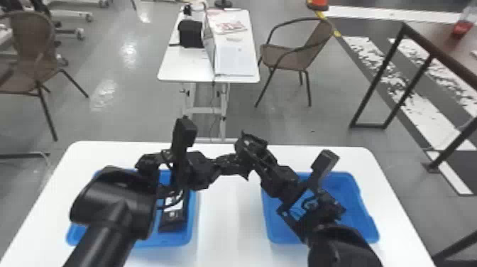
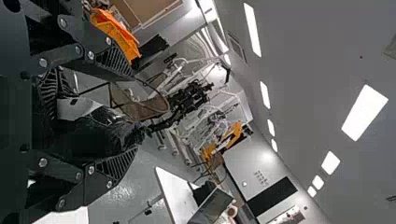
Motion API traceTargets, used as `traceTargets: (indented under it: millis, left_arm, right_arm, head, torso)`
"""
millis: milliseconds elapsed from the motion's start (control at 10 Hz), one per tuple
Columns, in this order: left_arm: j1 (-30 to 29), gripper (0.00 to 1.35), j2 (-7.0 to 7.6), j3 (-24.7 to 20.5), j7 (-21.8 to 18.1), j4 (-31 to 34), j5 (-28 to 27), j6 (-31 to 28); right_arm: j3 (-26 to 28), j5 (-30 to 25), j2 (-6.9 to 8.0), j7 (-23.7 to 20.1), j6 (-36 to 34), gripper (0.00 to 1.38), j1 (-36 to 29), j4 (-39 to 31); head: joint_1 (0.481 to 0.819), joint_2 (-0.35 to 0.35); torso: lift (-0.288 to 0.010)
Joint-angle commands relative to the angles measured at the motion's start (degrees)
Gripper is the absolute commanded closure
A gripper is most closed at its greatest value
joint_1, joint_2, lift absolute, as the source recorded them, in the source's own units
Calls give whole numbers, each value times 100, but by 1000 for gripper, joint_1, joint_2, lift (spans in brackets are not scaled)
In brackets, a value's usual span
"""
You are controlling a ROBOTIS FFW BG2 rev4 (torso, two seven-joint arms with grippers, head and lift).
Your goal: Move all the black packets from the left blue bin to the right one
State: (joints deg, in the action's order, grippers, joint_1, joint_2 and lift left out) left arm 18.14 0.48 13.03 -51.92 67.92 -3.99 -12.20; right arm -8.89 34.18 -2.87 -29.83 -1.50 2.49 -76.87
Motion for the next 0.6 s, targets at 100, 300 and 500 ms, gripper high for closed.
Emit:
traceTargets:
  millis: [100, 300, 500]
  left_arm:
    - [-12, 1190, -12, 24, 33, 2, 117, 33]
    - [-48, 1173, -21, 24, 94, 2, 249, 42]
    - [-171, 725, -48, -46, 261, 2, 390, 95]
  right_arm:
    - [1, -34, 6, 276, -69, 1282, -47, -100]
    - [1, -17, 23, 276, 142, 1282, -64, -39]
    - [1, 150, 67, 285, 300, 1282, -73, 49]
  head:
    - [695, -101]
    - [695, -106]
    - [695, -110]
  torso:
    - [0]
    - [0]
    - [0]
